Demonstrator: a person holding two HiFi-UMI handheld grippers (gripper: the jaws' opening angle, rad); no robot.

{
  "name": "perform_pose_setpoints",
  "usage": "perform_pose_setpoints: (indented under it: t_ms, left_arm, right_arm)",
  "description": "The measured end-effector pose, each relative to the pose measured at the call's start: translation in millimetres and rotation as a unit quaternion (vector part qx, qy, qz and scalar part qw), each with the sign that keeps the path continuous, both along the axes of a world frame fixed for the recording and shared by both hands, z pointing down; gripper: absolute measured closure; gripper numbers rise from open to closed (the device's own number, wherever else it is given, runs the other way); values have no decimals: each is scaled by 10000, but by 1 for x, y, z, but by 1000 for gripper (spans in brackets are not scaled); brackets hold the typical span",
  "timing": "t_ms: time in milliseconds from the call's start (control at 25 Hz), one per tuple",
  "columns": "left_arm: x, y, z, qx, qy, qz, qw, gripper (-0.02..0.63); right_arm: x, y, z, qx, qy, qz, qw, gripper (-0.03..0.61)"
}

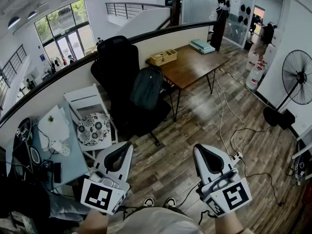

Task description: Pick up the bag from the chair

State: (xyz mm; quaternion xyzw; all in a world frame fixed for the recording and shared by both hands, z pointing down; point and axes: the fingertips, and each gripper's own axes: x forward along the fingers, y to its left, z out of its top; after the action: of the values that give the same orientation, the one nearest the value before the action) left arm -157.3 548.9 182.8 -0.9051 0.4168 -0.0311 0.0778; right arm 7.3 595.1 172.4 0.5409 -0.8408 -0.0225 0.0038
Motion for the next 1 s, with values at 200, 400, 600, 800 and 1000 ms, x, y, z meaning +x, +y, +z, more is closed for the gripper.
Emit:
perform_pose_setpoints:
  t_ms: [200, 400, 600, 800, 1000]
  left_arm:
    - [-2, -4, -1, 12, 86, 33, 10000, 614]
    - [-2, -7, 4, -93, 119, 64, 9999, 614]
    - [5, -10, 1, 3, 115, 33, 9999, 614]
    - [14, -16, -1, 24, 177, 10, 9998, 612]
    - [33, -25, 3, 35, 270, -47, 9996, 310]
  right_arm:
    - [0, -4, -4, 24, -512, -90, 9986, 575]
    - [-3, -8, -1, 48, -366, -63, 9993, 575]
    - [5, -12, 0, 26, -354, -26, 9994, 575]
    - [16, -20, 3, -18, -428, -19, 9991, 509]
    - [36, -29, 4, 149, -518, 63, 9985, 146]
